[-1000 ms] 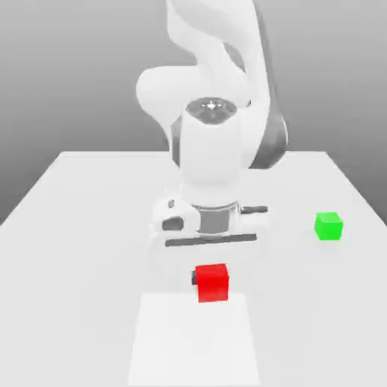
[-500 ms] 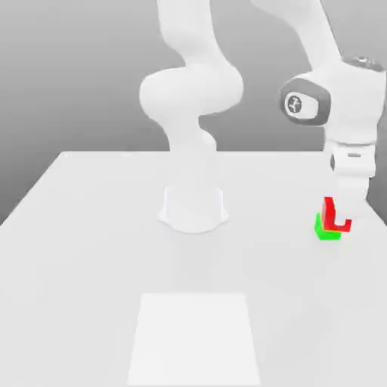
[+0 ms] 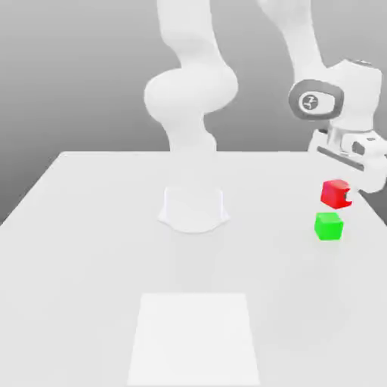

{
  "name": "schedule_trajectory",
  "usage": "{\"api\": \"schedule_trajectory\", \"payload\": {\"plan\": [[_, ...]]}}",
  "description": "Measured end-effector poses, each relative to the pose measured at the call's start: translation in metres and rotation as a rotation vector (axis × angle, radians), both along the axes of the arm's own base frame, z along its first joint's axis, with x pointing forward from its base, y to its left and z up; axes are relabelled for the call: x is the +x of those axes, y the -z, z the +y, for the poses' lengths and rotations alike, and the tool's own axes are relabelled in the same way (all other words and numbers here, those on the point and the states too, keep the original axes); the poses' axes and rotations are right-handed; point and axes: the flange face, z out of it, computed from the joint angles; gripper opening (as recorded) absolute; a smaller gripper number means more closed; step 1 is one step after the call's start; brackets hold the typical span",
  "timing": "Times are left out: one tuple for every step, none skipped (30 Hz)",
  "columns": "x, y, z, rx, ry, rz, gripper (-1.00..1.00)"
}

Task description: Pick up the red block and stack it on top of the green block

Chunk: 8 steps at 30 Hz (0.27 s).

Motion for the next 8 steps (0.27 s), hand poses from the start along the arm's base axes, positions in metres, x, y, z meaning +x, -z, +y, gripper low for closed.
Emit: {"api": "schedule_trajectory", "payload": {"plan": [[0.000, 0.005, 0.000, 0.000, -0.001, 0.001, -1.00], [0.000, 0.010, -0.001, 0.001, 0.000, 0.002, -1.00], [0.000, 0.015, -0.001, 0.002, 0.001, 0.005, -1.00], [-0.001, 0.020, -0.002, 0.002, 0.001, 0.008, -1.00], [-0.002, 0.026, -0.003, 0.003, 0.001, 0.012, -1.00], [-0.003, 0.031, -0.004, 0.003, -0.001, 0.016, 1.00], [-0.002, 0.031, -0.004, 0.003, 0.002, 0.016, 1.00], [-0.002, 0.031, -0.004, 0.003, 0.002, 0.016, 1.00]]}}
